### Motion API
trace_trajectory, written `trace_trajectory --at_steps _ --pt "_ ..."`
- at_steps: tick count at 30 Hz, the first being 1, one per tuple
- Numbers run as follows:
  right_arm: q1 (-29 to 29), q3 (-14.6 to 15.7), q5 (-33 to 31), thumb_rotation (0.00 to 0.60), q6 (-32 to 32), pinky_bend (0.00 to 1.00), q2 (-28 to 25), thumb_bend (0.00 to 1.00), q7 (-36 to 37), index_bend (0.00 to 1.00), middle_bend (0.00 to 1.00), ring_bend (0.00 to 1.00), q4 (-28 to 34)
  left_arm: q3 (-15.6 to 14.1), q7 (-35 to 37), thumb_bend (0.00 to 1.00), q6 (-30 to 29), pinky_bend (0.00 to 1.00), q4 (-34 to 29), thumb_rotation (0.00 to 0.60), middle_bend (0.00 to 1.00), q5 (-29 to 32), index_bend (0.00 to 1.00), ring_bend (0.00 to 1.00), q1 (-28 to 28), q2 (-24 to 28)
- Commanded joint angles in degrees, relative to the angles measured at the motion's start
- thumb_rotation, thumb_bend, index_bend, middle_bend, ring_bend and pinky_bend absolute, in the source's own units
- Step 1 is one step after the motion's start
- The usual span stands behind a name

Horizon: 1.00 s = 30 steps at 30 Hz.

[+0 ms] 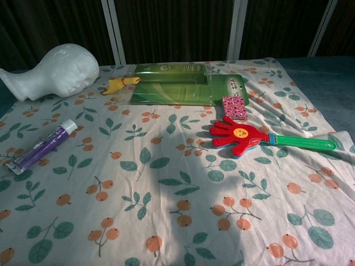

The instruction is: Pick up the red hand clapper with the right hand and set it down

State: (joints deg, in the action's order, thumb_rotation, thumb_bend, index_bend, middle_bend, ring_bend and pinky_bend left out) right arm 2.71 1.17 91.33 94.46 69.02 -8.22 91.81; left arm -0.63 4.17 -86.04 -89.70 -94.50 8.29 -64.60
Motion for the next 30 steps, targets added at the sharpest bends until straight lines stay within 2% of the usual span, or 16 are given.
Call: trace_trajectory --at_steps 1,4,8,12,16,21,24,27,30 --pt "0.97 -1.14 -0.55 0.600 -1.74 0.00 2.72 0.24 2.19 0.00 0.00 0.00 -2.00 -0.18 0.49 0.49 -0.21 0.17 0.22 0.600 0.00 -0.36 0.00 0.00 -0.03 0.14" --pt "3.22 -2.06 -1.66 0.600 -6.01 0.00 5.06 0.24 4.99 0.03 0.00 0.00 -3.68 -0.18 1.09 0.49 0.40 0.17 0.26 0.600 0.00 0.32 0.00 0.00 0.06 0.42" --pt "6.98 -3.67 -3.05 0.600 -12.09 0.00 7.61 0.28 4.45 0.12 0.00 0.00 -3.51 -0.42 1.73 0.49 -0.03 0.17 -0.17 0.600 0.00 -0.20 0.00 0.00 -0.08 0.93" --pt "11.37 -6.51 -8.44 0.600 -20.34 0.00 9.12 0.30 2.90 0.16 0.00 0.00 -0.10 -1.10 3.67 0.49 -1.03 0.17 -0.19 0.600 0.00 -1.75 0.00 0.00 -0.32 1.54" --pt "14.81 -10.18 -15.97 0.600 -25.58 0.00 11.70 0.32 -1.72 0.26 0.00 0.00 1.29 -1.52 4.91 0.49 -1.19 0.17 0.07 0.600 0.00 -2.40 0.00 0.00 -0.33 2.01" --pt "18.52 -12.33 -24.52 0.600 -28.96 0.00 15.53 0.33 -12.95 0.32 0.00 0.00 -1.16 -1.91 6.10 0.49 -1.90 0.17 0.10 0.600 0.00 -3.46 0.00 0.00 -0.40 2.55" --pt "19.14 -12.63 -25.94 0.600 -29.21 0.00 16.38 0.35 -14.65 0.35 0.00 0.00 -1.82 -1.98 6.30 0.49 -2.14 0.17 0.19 0.600 0.00 -3.65 0.00 0.00 -0.47 2.59" --pt "20.20 -13.17 -28.04 0.600 -29.63 0.00 17.92 0.37 -16.74 0.41 0.00 0.00 -3.17 -2.12 6.55 0.49 -2.43 0.17 0.30 0.600 0.00 -3.86 0.00 0.00 -0.61 2.68" --pt "22.40 -14.00 -31.82 0.600 -31.64 0.00 21.05 0.37 -19.01 0.45 0.00 0.00 -7.04 -2.25 6.94 0.49 -2.56 0.17 0.36 0.600 0.00 -4.04 0.00 0.00 -0.66 2.77"
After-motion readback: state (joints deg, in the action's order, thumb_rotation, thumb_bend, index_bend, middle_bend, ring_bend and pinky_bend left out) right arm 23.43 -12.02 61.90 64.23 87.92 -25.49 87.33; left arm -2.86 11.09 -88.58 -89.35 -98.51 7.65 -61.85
